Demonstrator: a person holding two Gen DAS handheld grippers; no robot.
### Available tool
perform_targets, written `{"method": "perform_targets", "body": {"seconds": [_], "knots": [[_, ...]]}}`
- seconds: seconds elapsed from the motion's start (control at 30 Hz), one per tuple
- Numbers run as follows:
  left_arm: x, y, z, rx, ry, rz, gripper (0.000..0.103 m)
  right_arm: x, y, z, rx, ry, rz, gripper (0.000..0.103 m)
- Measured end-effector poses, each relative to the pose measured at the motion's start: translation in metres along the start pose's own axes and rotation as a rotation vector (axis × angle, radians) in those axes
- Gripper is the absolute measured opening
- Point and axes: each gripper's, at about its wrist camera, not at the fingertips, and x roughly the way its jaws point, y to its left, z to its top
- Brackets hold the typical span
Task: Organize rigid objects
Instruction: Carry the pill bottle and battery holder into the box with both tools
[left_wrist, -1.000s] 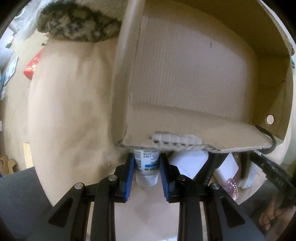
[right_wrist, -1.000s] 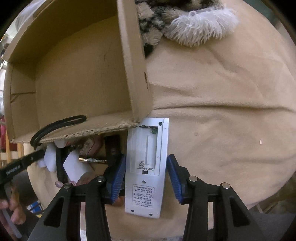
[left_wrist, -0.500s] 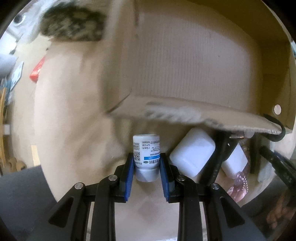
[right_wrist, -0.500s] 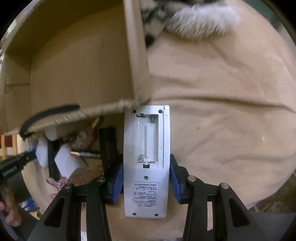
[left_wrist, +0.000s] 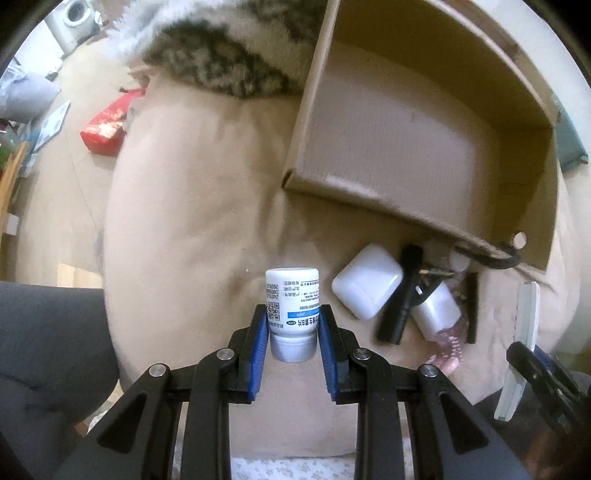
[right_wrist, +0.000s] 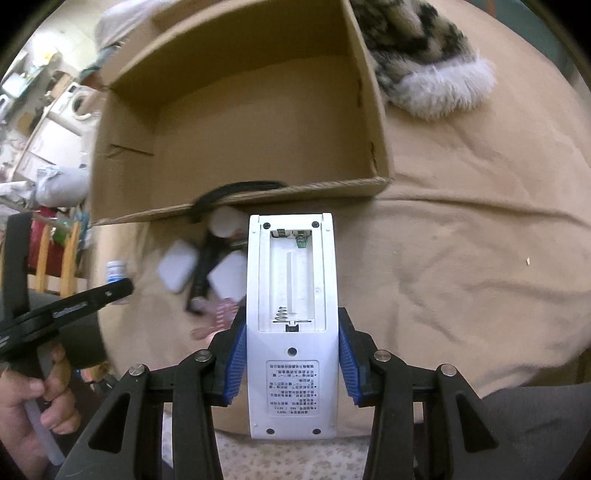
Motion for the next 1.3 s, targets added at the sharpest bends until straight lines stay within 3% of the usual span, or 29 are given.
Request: {"method": "perform_targets", "body": {"seconds": [0.13, 0.23, 0.37, 0.57, 0.67, 0.9, 1.03, 1.3], "knots": [[-0.037, 0.009, -0.003, 0.024, -0.072, -0.016, 0.024, -0.027, -0.004, 0.001, -0.002, -0.057, 0.031, 0.046], [-0.065, 0.002, 0.008, 0.037, -0.112, -0.038, 0.024, -0.047, -0.034, -0.016, -0.016, -0.111, 0.048, 0.045], [-0.090, -0.003, 0.031, 0.068, -0.184, -0.046, 0.024, -0.072, -0.045, -0.023, -0.056, -0.197, 0.062, 0.046], [-0.117, -0.014, 0.057, 0.095, -0.266, -0.027, 0.024, -0.095, -0.039, 0.005, -0.092, -0.283, 0.100, 0.046], [-0.114, -0.023, 0.072, 0.114, -0.290, -0.018, 0.024, -0.100, -0.036, 0.024, -0.108, -0.307, 0.110, 0.046], [-0.088, -0.036, 0.093, 0.157, -0.309, 0.015, 0.024, -0.062, -0.031, 0.059, -0.140, -0.273, 0.085, 0.046], [-0.068, -0.039, 0.102, 0.163, -0.289, 0.018, 0.024, -0.031, -0.039, 0.066, -0.115, -0.239, 0.163, 0.046], [-0.033, -0.042, 0.106, 0.184, -0.306, 0.000, 0.024, 0.006, -0.044, 0.072, -0.118, -0.200, 0.141, 0.046]]}}
